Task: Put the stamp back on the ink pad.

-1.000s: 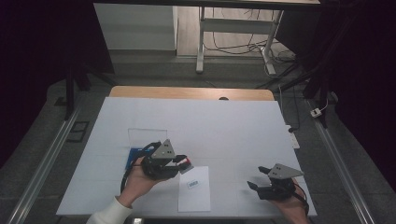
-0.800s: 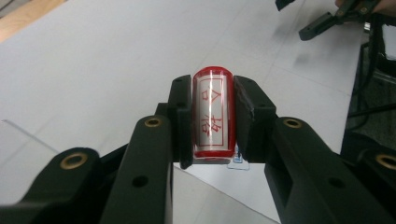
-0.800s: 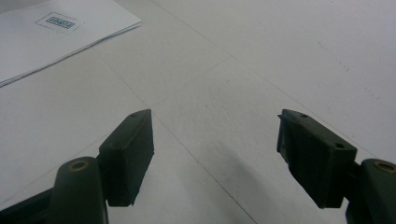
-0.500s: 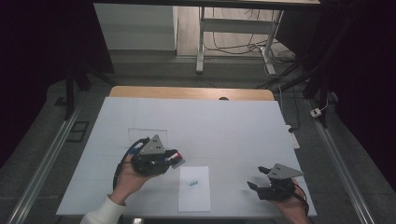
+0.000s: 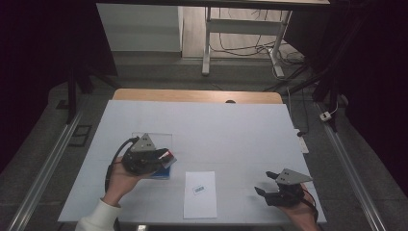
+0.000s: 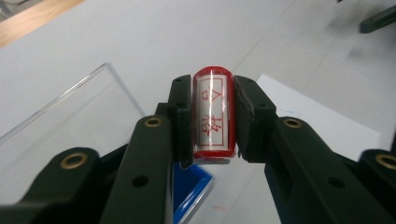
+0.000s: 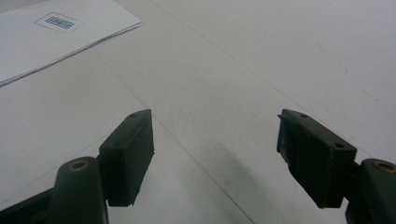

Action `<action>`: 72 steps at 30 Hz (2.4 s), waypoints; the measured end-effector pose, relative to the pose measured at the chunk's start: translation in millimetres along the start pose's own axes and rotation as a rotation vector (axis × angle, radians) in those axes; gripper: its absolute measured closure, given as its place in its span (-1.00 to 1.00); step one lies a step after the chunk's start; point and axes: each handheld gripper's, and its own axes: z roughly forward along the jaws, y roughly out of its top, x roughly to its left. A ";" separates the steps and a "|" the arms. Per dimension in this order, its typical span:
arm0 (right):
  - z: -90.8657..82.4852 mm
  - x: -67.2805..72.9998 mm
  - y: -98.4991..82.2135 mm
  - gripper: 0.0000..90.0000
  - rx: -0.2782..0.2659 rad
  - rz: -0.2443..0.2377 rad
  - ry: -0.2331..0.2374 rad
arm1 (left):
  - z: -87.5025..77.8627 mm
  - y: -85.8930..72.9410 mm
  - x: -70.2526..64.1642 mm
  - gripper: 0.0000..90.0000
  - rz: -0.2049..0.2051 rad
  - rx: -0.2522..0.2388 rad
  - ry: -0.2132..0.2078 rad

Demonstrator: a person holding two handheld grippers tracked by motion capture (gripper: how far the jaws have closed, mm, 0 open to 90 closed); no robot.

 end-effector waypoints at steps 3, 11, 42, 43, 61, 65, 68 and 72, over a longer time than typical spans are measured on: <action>0.2 -0.6 -0.7 -0.40 0.000 0.004 -0.002 | 0.4 -4.8 7.7 0.55 -0.023 0.014 0.015; -0.3 -0.5 -0.9 -0.40 -0.009 0.008 -0.005 | 2.6 -15.4 21.4 0.55 -0.056 0.064 0.061; 1.5 -0.9 -2.5 -0.39 0.011 0.007 -0.009 | 30.0 -41.7 43.3 0.54 -0.112 0.241 0.113; 1.4 -0.9 -2.4 -0.39 0.010 0.007 -0.008 | 30.1 -42.2 43.5 0.54 -0.117 0.234 0.113; -2.0 -2.8 -2.2 -0.39 -0.017 0.032 0.006 | 3.2 -46.0 16.8 -0.30 -0.105 0.069 0.158; -2.1 -2.3 -1.3 -0.40 -0.026 0.032 0.005 | -11.5 -58.0 5.0 -0.31 -0.119 0.008 0.152; -3.5 -2.1 -0.8 -0.39 -0.030 0.030 0.006 | -19.0 -68.9 -1.5 -0.31 -0.126 -0.009 0.144; -2.8 -3.5 -1.2 -0.40 -0.030 0.034 0.005 | -23.7 -84.3 -8.9 -0.30 -0.135 -0.002 0.129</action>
